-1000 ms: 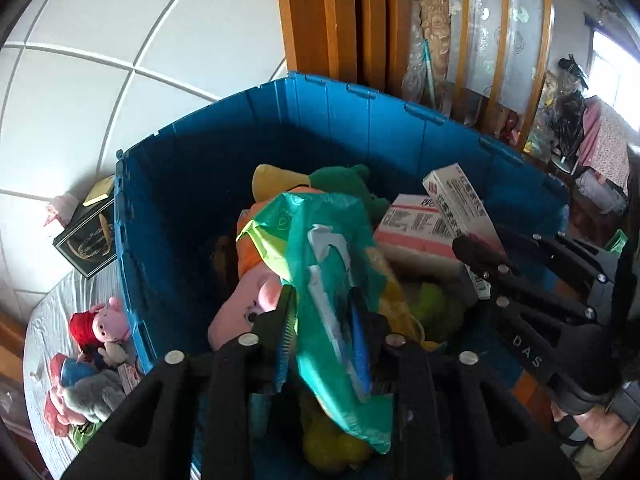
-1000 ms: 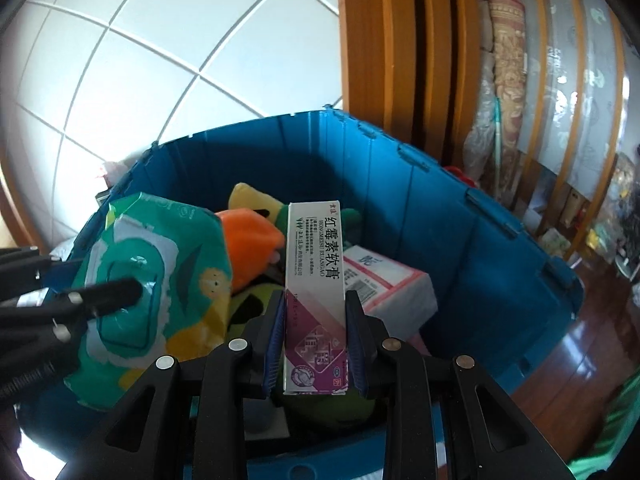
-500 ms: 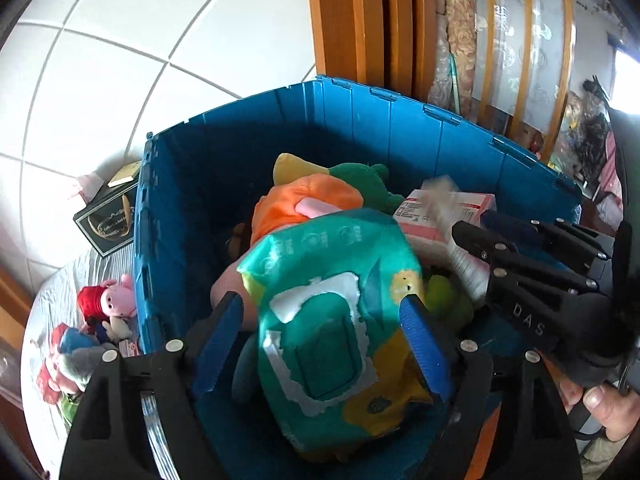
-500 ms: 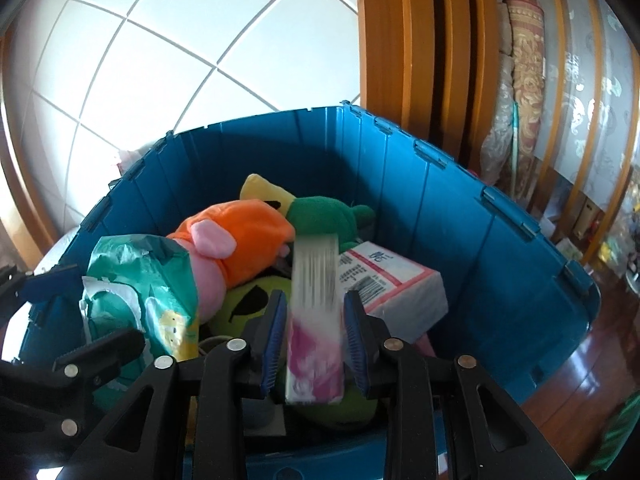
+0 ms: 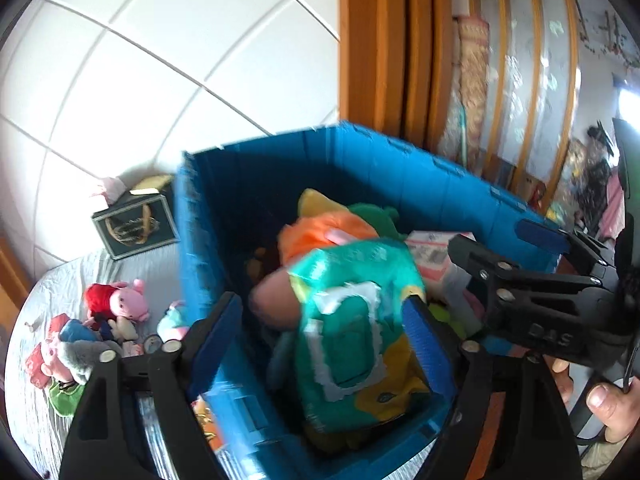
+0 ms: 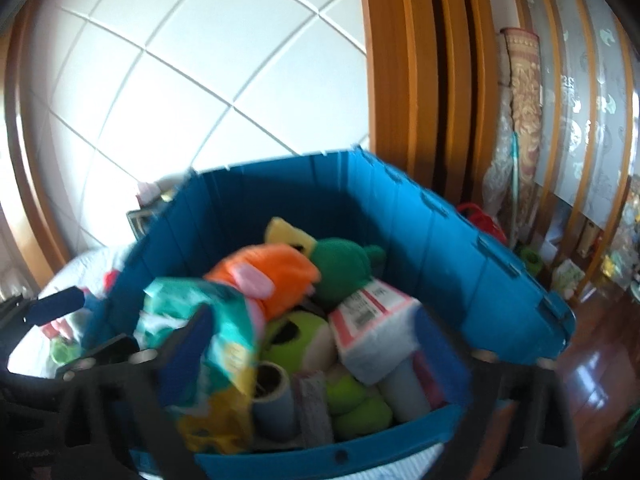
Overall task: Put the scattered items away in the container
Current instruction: 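Open both grippers to drop the ointment box and wipes pack into the crate, then withdraw both tools from the crate back toward the table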
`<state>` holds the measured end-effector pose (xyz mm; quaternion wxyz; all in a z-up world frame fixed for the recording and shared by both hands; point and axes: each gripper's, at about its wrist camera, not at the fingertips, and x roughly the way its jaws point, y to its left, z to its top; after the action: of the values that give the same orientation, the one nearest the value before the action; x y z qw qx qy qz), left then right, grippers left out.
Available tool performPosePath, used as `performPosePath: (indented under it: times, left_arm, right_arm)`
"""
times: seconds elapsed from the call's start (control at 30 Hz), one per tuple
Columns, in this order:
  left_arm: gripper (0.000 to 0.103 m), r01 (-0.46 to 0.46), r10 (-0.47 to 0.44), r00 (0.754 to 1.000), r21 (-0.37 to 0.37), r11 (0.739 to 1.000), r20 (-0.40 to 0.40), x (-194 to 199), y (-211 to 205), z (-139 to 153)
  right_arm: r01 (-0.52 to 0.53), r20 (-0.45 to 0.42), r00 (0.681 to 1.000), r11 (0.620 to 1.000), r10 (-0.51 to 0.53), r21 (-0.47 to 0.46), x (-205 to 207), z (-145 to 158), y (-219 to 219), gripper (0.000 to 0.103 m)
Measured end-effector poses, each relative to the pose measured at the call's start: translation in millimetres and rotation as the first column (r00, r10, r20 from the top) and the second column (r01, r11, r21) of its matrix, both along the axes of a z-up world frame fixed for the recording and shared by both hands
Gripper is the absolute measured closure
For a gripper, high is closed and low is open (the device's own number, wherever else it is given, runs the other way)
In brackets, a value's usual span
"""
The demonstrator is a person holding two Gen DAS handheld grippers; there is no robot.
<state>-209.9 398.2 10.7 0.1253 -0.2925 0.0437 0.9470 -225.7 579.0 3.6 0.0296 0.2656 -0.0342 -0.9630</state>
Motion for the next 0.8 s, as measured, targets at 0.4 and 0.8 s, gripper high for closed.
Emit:
performPosePath:
  times: [0.4,0.8]
  left_arm:
    - [0.0,-0.225,0.231,0.962,0.053,0.973,-0.149,43,-118,27]
    - [0.0,-0.365,0.368,0.929,0.059,0.929,-0.041,52,-289,-7]
  right_arm:
    - [-0.11,-0.137,0.985,0.993,0.102,-0.05,18,40,-96,0.0]
    - [-0.23,-0.111,0.968,0.973,0.226,-0.023,27,26,-270,0.0]
